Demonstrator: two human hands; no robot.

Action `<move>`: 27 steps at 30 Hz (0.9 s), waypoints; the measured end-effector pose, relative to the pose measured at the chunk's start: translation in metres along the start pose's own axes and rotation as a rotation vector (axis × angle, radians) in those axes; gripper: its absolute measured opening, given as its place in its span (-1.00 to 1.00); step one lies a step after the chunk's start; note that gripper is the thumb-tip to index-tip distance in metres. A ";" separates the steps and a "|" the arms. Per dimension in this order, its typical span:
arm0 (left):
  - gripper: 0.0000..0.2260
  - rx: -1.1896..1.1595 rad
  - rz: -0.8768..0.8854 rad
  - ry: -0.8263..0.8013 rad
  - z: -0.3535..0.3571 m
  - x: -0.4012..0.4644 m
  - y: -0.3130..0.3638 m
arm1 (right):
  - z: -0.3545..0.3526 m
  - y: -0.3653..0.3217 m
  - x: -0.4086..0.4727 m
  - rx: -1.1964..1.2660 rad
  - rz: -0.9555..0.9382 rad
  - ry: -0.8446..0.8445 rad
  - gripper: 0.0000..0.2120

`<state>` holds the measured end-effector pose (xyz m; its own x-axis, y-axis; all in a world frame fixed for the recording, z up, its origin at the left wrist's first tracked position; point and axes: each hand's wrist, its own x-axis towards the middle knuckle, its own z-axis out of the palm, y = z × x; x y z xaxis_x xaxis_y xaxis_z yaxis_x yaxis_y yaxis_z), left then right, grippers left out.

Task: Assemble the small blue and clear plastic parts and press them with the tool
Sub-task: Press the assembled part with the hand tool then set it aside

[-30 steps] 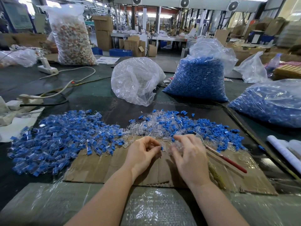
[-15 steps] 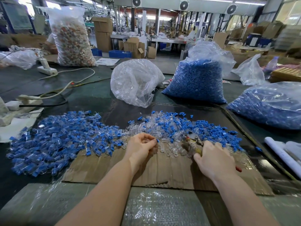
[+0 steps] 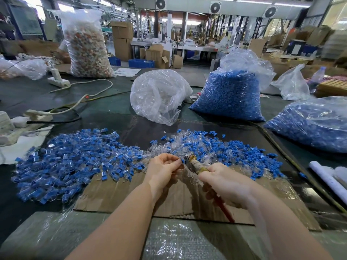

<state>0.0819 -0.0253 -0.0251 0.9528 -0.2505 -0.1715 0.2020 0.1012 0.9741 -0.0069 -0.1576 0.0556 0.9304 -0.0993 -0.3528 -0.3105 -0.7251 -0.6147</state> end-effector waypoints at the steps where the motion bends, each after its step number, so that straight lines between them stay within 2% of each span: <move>1: -0.97 -0.004 0.001 -0.003 0.000 0.000 0.000 | -0.002 -0.001 -0.001 -0.024 -0.013 -0.009 -0.84; 9: -0.98 -0.033 -0.006 -0.017 0.000 -0.004 0.004 | -0.004 -0.006 0.001 0.015 0.038 -0.077 -0.93; 17: -0.97 -0.049 -0.022 0.025 0.000 -0.003 0.003 | -0.003 -0.006 0.003 -0.077 0.019 -0.088 -0.86; 22: -0.97 -0.019 -0.022 0.029 -0.001 -0.001 0.002 | -0.003 -0.006 0.006 -0.060 0.015 -0.123 -0.89; 27: -0.97 -0.010 -0.018 0.032 -0.002 -0.002 0.002 | 0.002 -0.004 0.010 -0.096 -0.026 -0.083 -0.83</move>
<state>0.0810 -0.0230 -0.0230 0.9558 -0.2211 -0.1937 0.2211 0.1066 0.9694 0.0032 -0.1538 0.0532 0.9173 -0.0263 -0.3973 -0.2632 -0.7888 -0.5554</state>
